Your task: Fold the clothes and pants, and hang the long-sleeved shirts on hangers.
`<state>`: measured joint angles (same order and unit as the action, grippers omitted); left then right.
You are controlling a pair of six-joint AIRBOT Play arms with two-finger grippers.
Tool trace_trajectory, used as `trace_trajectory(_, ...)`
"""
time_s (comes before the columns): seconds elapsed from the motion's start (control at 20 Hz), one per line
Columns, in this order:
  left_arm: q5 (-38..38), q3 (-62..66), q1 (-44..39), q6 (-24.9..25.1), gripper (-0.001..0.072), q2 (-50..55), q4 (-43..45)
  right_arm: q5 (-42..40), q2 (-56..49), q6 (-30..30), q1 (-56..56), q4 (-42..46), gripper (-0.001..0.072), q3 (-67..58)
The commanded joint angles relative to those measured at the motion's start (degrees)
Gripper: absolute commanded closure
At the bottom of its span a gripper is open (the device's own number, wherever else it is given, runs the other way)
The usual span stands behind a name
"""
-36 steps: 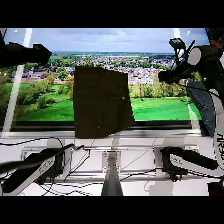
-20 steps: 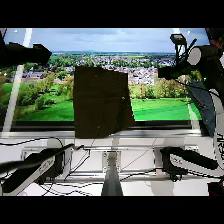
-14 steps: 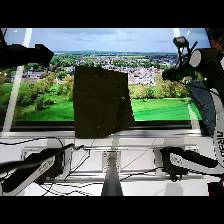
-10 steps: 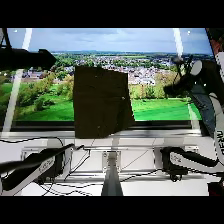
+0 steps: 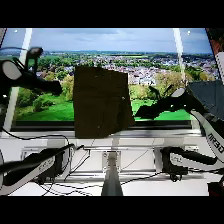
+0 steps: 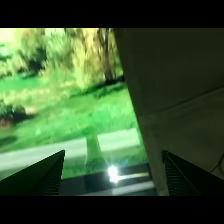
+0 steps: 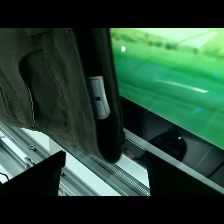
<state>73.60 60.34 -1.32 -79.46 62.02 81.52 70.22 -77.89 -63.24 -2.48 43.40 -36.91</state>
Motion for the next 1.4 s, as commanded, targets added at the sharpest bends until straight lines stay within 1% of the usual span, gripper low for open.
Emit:
trace_trajectory(0.0, -0.3, -6.7, 0.0, 0.0, 0.0013, 0.2, 0.3, -4.1, -4.4, -3.1, -6.3, -3.5, 0.0162, 1.2)
trace_trajectory(0.05, -0.5, -7.7, 0.0, 0.0, 0.0013, 0.2, 0.3, -5.8, -5.7, -3.0, -7.9, -4.2, 0.0168, 0.7)
trace_trajectory(0.1, -0.9, -8.4, 0.0, 0.0, 0.0013, 0.2, 0.3, -7.4, -6.4, -1.9, -9.0, -5.2, 0.0288, -0.1)
trace_trajectory(0.15, -1.4, -8.8, 0.0, 0.0, 0.0013, 0.2, 0.3, -9.4, -6.6, -0.2, -9.8, -6.2, 0.0454, -1.3)
trace_trajectory(0.2, -2.1, -8.8, 0.0, 0.0, 0.0013, 0.2, 0.3, -11.3, -6.5, 0.4, -10.1, -6.6, 0.0571, -3.0)
trace_trajectory(0.25, -2.8, -8.8, 0.0, 0.0, 0.0014, 0.2, 0.4, -13.1, -6.5, 0.4, -10.0, -6.8, 0.0648, -5.5)
trace_trajectory(0.3, -3.6, -8.8, 0.0, 0.2, 0.0014, 0.2, 0.4, -15.1, -6.4, 0.4, -9.8, -6.5, 0.0668, -8.3)
trace_trajectory(0.4, -3.9, -8.8, 0.0, 0.2, 0.0014, 0.6, 0.3, -20.0, -6.4, 0.3, -9.6, -6.4, 0.0668, -13.9)
trace_trajectory(0.45, -3.9, -9.4, 0.0, 0.2, 0.0014, 1.1, -1.1, -22.9, -6.4, 0.3, -9.7, -6.3, 0.0669, -16.4)
trace_trajectory(0.55, -4.0, -12.1, 0.0, 0.3, 0.0014, 2.5, -6.5, -28.5, -6.4, -1.0, -9.7, -6.0, 0.0669, -20.1)
trace_trajectory(0.65, -4.0, -16.6, 0.0, 3.3, 0.0014, 3.5, -12.0, -32.5, -6.4, -3.5, -9.7, -6.0, 0.0669, -21.3)
trace_trajectory(0.75, -4.1, -21.8, 0.0, 4.1, 0.0014, 3.7, -16.2, -33.2, -6.5, -3.9, -9.7, -5.8, 0.0669, -21.3)
trace_trajectory(0.85, -5.0, -27.2, 0.0, 4.1, 0.0015, 3.7, -23.9, -33.2, -6.5, -3.9, -9.7, -5.6, 0.0669, -21.3)
trace_trajectory(0.9, -7.0, -30.3, -0.2, 4.3, 0.0014, 3.7, -29.7, -33.2, -6.5, -3.9, -9.7, -5.6, 0.0669, -21.3)
trace_trajectory(1.0, -12.7, -35.7, -1.2, 7.8, 0.0014, 3.7, -42.0, -33.2, -6.5, -3.8, -9.7, -5.6, 0.0668, -21.3)
trace_trajectory(1.1, -19.4, -39.5, -4.1, 9.4, 0.0015, 4.1, -51.2, -33.2, -6.5, -3.8, -9.7, -5.6, 0.0669, -21.3)
trace_trajectory(1.25, -24.2, -40.1, -10.7, 9.6, 0.0015, 6.3, -58.0, -33.2, -6.5, -3.8, -9.7, -5.6, 0.0668, -21.3)
trace_trajectory(1.35, -27.5, -40.1, -15.6, 11.9, 0.0015, 8.2, -62.6, -33.2, -6.5, -3.8, -9.7, -5.6, 0.0668, -21.3)
